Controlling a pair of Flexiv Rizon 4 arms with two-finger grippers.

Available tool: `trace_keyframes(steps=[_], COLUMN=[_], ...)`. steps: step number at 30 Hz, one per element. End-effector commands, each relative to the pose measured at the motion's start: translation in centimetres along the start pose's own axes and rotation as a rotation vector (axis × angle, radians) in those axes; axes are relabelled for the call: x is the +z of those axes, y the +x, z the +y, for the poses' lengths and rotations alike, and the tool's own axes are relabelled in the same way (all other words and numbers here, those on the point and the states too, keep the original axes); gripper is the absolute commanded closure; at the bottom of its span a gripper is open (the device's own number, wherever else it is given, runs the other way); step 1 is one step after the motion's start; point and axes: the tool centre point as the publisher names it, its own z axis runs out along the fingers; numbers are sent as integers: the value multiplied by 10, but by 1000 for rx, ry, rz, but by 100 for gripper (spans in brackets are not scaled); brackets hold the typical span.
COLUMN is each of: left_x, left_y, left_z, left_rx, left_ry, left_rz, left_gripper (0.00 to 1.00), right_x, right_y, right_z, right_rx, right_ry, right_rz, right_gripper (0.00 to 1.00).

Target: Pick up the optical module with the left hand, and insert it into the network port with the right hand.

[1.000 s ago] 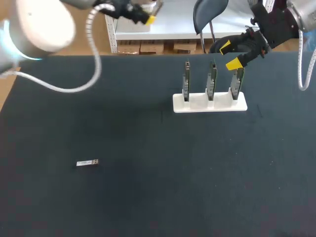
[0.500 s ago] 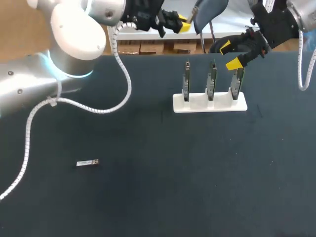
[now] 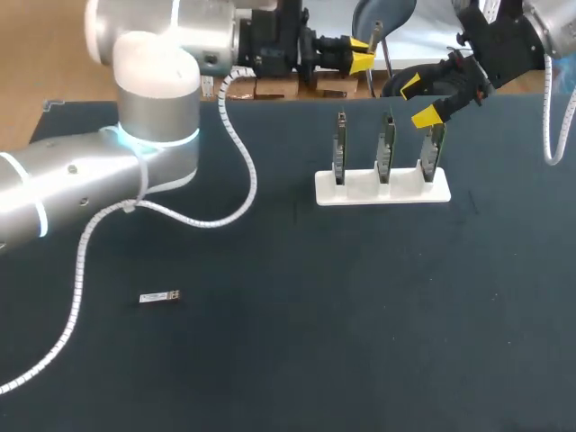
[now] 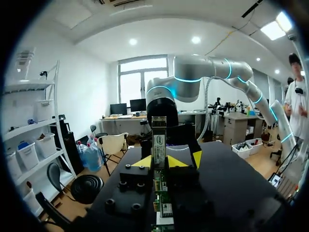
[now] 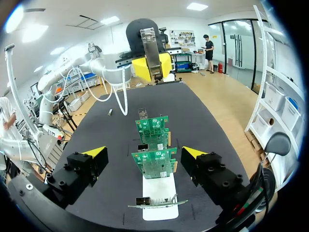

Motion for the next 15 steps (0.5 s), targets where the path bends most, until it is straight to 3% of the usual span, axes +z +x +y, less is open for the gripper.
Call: trace_keyframes(steps=[1,15], left_x=[9,17], left_y=[4,11], left_z=[3,-14], left_rx=[-2,-45], left_ry=[9,-38], left_rz=[-22,-33], left_gripper=[100,100], right_x=[0,0], right_y=[0,0], right_z=[2,2], right_rx=[-1,-1], right_ry=[6,6], right_rz=[1,1], right_gripper=[0,0])
